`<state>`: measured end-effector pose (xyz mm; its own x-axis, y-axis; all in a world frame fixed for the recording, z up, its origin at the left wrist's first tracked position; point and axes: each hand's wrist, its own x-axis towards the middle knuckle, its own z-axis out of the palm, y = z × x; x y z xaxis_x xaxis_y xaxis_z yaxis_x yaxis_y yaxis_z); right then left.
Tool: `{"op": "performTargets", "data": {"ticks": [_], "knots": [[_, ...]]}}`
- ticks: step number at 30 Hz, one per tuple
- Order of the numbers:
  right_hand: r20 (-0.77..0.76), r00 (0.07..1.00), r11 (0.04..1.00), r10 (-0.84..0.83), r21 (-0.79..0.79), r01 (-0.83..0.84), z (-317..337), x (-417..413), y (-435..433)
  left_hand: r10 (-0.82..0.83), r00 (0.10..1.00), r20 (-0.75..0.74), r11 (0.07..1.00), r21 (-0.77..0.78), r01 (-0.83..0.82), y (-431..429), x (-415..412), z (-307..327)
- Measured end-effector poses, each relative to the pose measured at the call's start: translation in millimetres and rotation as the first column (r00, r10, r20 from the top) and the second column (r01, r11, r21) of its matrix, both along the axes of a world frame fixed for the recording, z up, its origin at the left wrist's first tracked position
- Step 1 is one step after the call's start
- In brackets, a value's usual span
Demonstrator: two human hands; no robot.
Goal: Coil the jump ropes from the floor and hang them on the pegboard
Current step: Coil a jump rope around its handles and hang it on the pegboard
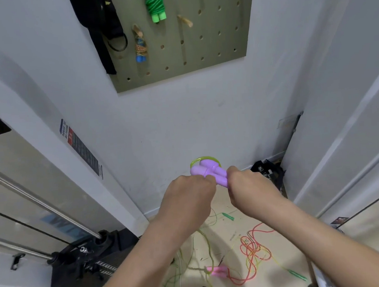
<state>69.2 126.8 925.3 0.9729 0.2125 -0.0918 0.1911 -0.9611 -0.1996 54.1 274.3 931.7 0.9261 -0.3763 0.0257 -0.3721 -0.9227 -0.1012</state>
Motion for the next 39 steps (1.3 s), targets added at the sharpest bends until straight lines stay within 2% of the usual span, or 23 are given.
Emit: {"op": "performTargets", "data": {"ticks": [2,7,9,11,13,15,17,23,27,30,32,34,36,38,39], "knots": [[-0.032,0.998,0.991,0.062,-0.117,-0.065,4.2,-0.3,-3.3,-0.037,0.997,0.065,0.999,-0.008,0.038,4.1,0.5,0.3],[-0.041,0.954,0.862,0.296,-0.42,-0.285,12.5,-8.2,-10.8,-0.135,0.985,-0.106,0.99,0.023,0.139,6.4,-0.6,23.7],[-0.048,0.917,0.795,0.395,-0.482,-0.368,21.2,-11.6,-12.4,-0.151,0.97,-0.188,0.987,-0.089,0.136,9.6,0.3,39.6],[-0.071,0.865,0.724,0.497,-0.515,-0.458,32.1,-14.2,-14.3,-0.134,0.938,-0.319,0.961,-0.272,0.044,14.8,1.7,54.5],[-0.097,0.796,0.64,0.597,-0.541,-0.546,44.2,-16.1,-15.8,-0.168,0.886,-0.432,0.897,-0.439,-0.044,20.3,2.9,63.1],[-0.106,0.728,0.56,0.678,-0.567,-0.604,54.6,-16.5,-16.6,-0.237,0.828,-0.508,0.841,-0.534,-0.087,23.2,4.1,64.6],[-0.103,0.697,0.536,0.71,-0.563,-0.629,60.1,-14.2,-17.7,-0.281,0.79,-0.545,0.785,-0.604,-0.137,25.7,6.7,60.4],[-0.058,0.734,0.676,0.676,-0.346,-0.65,65.1,-13.1,-22.6,-0.416,0.71,-0.568,0.541,-0.782,-0.309,31.8,10.8,44.7],[0.021,0.72,0.72,0.693,0.012,-0.694,65.2,-19.5,-21.5,-0.502,0.647,-0.575,0.425,-0.815,-0.394,41.4,14.3,30.4],[0.018,0.794,0.735,0.607,0.365,-0.571,66.7,-21.9,-17.3,-0.563,0.622,-0.544,0.182,-0.816,-0.549,43.1,12.6,18.2],[-0.041,0.834,0.721,0.55,0.527,-0.45,63.2,-23.6,-17.0,-0.549,0.648,-0.528,0.016,-0.781,-0.624,39.2,4.5,11.6],[-0.094,0.851,0.684,0.517,0.643,-0.344,60.3,-27.0,-15.6,-0.551,0.684,-0.478,-0.077,-0.787,-0.612,35.2,-0.4,5.5],[-0.164,0.862,0.601,0.48,0.777,-0.187,59.2,-29.9,-11.8,-0.54,0.73,-0.418,-0.162,-0.8,-0.578,31.2,-1.7,3.1],[-0.256,0.866,0.5,0.429,0.866,0.009,58.4,-28.9,-8.3,-0.438,0.805,-0.399,-0.199,-0.831,-0.52,25.0,-1.9,6.6],[-0.302,0.865,0.453,0.402,0.886,0.099,58.3,-27.6,-6.9,-0.351,0.853,-0.386,-0.184,-0.865,-0.467,21.8,-2.2,7.7]]}}
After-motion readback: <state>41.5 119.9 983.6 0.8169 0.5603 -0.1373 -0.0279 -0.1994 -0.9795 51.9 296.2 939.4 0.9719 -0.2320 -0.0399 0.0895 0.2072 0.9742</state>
